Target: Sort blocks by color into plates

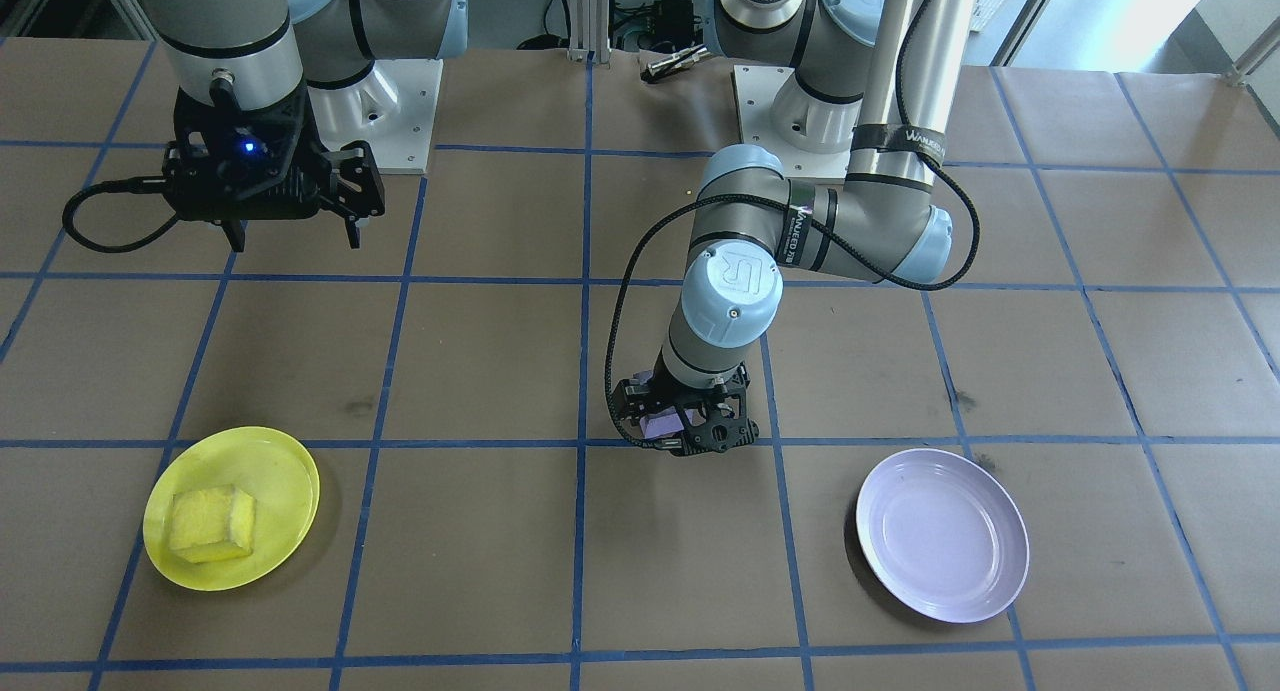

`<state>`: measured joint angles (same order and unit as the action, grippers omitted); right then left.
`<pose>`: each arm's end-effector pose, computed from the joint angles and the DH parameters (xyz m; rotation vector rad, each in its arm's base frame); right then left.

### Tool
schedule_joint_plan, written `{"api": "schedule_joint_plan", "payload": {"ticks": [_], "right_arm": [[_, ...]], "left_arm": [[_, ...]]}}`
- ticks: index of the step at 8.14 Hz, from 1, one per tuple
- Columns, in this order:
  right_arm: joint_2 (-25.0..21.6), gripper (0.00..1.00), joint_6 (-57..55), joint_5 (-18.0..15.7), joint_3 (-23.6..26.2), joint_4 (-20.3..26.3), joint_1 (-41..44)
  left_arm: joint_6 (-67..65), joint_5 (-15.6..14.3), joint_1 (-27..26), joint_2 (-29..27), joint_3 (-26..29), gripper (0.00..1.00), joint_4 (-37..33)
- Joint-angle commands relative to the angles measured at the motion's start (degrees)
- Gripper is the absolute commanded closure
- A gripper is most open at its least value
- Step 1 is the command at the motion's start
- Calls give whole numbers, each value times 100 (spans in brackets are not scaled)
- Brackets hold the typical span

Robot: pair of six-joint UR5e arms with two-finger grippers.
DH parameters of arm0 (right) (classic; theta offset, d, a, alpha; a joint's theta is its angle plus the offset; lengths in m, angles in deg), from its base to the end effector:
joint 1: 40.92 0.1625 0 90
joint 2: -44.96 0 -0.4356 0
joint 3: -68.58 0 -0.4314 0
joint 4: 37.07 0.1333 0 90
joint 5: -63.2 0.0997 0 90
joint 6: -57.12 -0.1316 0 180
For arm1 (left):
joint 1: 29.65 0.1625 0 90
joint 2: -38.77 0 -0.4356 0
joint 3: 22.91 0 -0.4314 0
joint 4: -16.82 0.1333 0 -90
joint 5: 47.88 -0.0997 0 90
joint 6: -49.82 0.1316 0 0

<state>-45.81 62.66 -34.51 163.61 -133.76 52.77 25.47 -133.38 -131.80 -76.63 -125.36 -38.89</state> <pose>0.1495 -0.5210 0.4399 0.2376 -2.9964 0.0605 -0.2707 -0.5748 0.1542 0.3314 -3.0659 -0.1290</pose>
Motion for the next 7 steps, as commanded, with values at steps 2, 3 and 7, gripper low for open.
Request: {"api": "schedule_joint_plan", "payload": {"ticks": [2, 3, 7], "right_arm": [[139, 0, -10, -116, -12, -184, 0], [148, 0, -1, -55, -12, -157, -17], [148, 0, 17, 33, -3, -166, -17]], "left_arm": [[-131, 16, -7, -35, -82, 44, 42], [-123, 7, -7, -44, -73, 51, 42], [-96, -37, 98, 130, -12, 83, -140]]}}
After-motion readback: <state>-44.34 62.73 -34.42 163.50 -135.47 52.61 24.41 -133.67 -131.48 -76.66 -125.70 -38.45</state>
